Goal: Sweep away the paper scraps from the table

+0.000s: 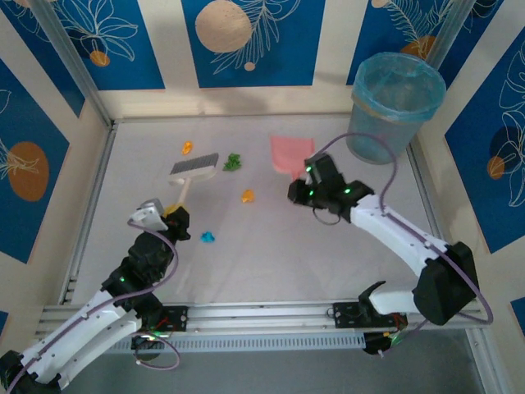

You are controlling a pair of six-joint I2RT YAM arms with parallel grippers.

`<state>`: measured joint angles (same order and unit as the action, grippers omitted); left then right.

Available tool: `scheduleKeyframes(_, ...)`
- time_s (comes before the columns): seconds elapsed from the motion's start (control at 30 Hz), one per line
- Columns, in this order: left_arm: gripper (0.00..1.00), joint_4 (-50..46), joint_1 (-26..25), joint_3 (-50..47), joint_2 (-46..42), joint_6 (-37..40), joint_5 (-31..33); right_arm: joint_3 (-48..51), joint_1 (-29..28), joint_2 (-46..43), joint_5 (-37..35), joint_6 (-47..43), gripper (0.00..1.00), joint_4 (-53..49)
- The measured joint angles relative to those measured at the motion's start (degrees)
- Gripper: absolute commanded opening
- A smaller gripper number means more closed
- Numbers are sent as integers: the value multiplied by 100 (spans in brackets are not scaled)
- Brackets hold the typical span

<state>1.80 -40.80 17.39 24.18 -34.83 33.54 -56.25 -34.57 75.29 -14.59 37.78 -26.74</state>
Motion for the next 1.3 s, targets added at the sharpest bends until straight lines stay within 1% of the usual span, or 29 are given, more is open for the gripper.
scheduleKeyframes(0.1, 0, -72, 0, 0, -4, -70, -7, 332, -448, 33, -238, -306, 0, 61)
scheduleKeyframes(0.3, 0, -149, 0, 0, -114, -199, -114, 1102, -706, 31, -531, -675, 0, 669)
scheduleKeyframes(0.4, 0, -155, 0, 2, -114, -214, -105, 1508, -793, 33, -553, -955, 0, 942)
scheduleKeyframes(0.57, 0, -160, 0, 2, 101, -243, -35, 1423, -820, 144, -647, -1139, 0, 951)
scheduleKeyframes(0.73, 0, -225, 0, 162, 800, -483, -258, 1353, -844, 212, -595, -1182, 0, 990)
scheduleKeyframes(0.9, 0, -426, 0, 881, 1880, -868, -883, 1353, -861, 326, -535, -1226, 0, 988)
scheduleKeyframes(1.07, 0, -970, 0, 1808, 2719, -1064, -1303, 1353, -861, 348, -474, -1257, 0, 938)
scheduleKeyframes(1.23, 0, -1580, 0, 2603, 3211, -1071, -1453, 1355, -861, 289, -337, -1362, 0, 940)
scheduleKeyframes(1.3, 0, -1952, 0, 3084, 3486, -1016, -1469, 1357, -861, 245, -299, -1410, 0, 938)
